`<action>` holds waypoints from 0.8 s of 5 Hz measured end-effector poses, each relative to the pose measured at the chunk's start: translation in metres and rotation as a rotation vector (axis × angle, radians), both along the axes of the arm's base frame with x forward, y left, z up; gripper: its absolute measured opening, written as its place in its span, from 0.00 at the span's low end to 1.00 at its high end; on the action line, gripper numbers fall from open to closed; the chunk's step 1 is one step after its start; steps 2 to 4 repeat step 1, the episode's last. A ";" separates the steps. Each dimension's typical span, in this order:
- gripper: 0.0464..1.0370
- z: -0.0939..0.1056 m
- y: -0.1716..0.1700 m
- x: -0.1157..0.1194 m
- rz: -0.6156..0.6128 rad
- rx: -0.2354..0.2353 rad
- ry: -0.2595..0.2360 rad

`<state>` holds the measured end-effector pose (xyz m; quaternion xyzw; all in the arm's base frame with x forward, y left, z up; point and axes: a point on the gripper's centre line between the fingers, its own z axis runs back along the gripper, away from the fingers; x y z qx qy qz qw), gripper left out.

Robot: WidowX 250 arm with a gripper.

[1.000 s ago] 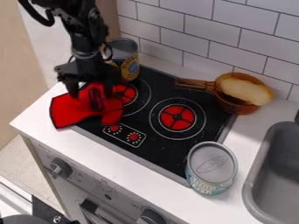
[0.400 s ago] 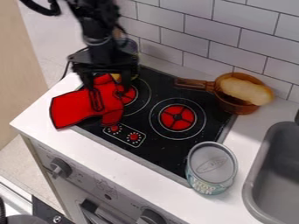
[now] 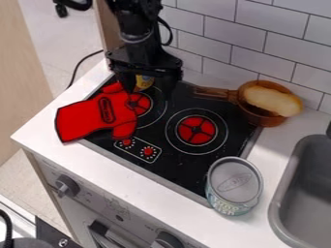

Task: Move the red cloth on the lower left corner of the stove

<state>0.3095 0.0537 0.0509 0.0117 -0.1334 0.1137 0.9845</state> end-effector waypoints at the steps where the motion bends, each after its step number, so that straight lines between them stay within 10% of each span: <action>1: 0.96 0.000 -0.031 0.019 -0.106 0.003 -0.092; 4: 0.96 0.000 -0.031 0.019 -0.106 0.003 -0.092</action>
